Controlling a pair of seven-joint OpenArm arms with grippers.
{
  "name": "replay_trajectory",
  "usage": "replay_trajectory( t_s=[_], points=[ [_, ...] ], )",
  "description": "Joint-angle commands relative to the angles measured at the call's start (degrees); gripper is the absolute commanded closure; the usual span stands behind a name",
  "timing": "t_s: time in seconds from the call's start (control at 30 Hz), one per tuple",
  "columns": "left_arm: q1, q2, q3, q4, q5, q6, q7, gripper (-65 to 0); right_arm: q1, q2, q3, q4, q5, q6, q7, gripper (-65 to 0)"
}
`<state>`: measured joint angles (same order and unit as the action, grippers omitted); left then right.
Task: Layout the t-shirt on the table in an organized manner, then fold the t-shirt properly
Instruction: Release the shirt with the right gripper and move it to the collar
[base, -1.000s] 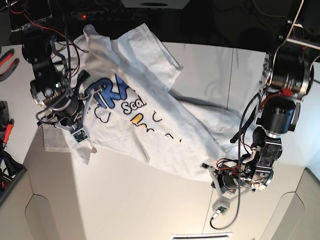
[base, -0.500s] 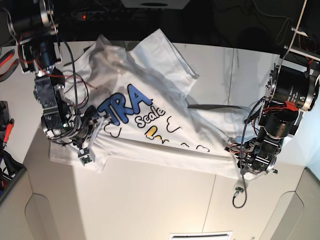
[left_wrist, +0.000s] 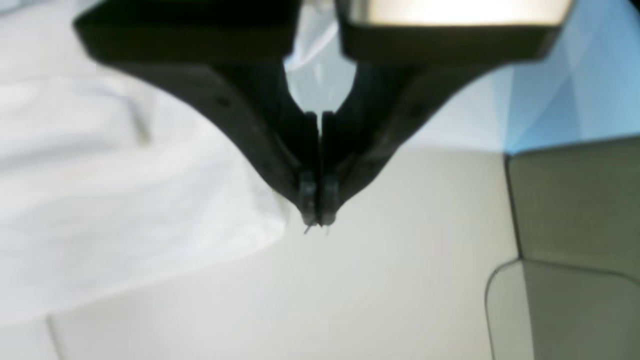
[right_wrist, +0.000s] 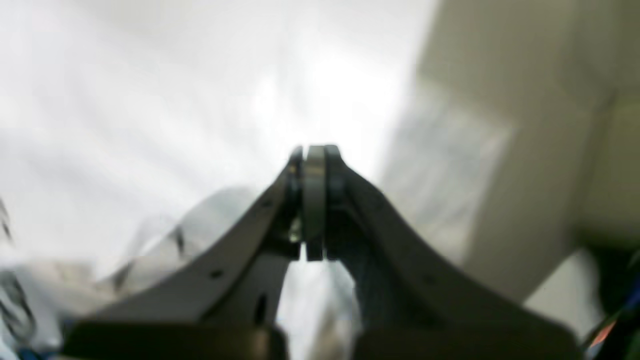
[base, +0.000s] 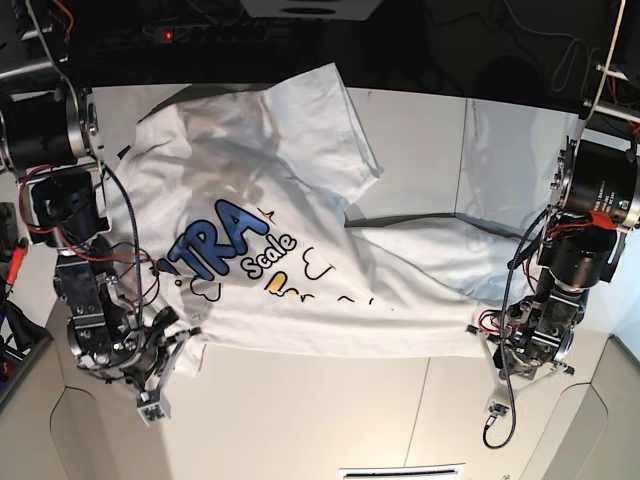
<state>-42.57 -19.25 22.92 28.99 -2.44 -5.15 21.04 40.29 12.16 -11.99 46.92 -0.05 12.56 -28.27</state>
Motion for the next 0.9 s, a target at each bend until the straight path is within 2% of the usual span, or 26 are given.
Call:
replay_trajectory(
  t_s=[0.0,0.07,0.13,0.17,0.2,0.27,0.37,0.53,0.77,0.87],
  points=[
    [-2.2,-0.6,-0.1,2.3,-1.2,-1.3,-0.1,0.0,3.1,0.2,0.3,1.1,1.0,1.0,-0.1,0.0],
    [-2.1,-1.0,-0.1,4.9,-4.9,-6.6,2.1,-1.9,4.6,0.2,0.3,2.2,5.4,6.4,-4.3,0.0],
    [-2.1,-1.6,-0.1,7.3,-7.4,-11.0,4.3,-11.1,4.6,0.2,0.3,5.2,14.3,15.7,-11.0,0.0],
    [-2.2,-1.8,-0.1,8.0,-8.2,-12.1,4.9,-15.4,3.9,0.2,0.3,7.4,20.2,19.5,-15.0,0.0],
    [-2.2,-2.1,-0.1,8.6,-8.5,-12.2,5.2,-18.4,2.8,0.0,0.3,10.4,26.4,20.9,-19.5,0.0],
    [-2.2,-2.4,-0.1,8.8,-8.5,-12.0,5.2,-19.4,-0.5,0.0,0.3,17.7,34.8,20.8,-27.9,0.0],
    [-1.8,-3.2,-0.1,8.8,-8.5,-12.0,5.2,-19.4,-8.6,-0.3,0.3,30.9,37.9,20.8,-33.3,0.0],
    [-1.1,-3.8,-0.1,8.8,-8.5,-12.0,5.2,-19.4,-24.2,-1.5,0.2,46.3,39.1,20.8,-33.6,0.0],
    [-0.6,-3.5,-0.1,8.8,-8.7,-12.0,4.9,-19.3,-38.4,-1.9,0.2,47.8,35.1,20.7,-30.9,0.0],
    [0.2,-2.3,-0.1,8.8,-9.6,-12.8,5.5,-15.6,-41.9,-1.9,0.2,47.8,35.0,20.7,-30.9,0.0]
  ],
)
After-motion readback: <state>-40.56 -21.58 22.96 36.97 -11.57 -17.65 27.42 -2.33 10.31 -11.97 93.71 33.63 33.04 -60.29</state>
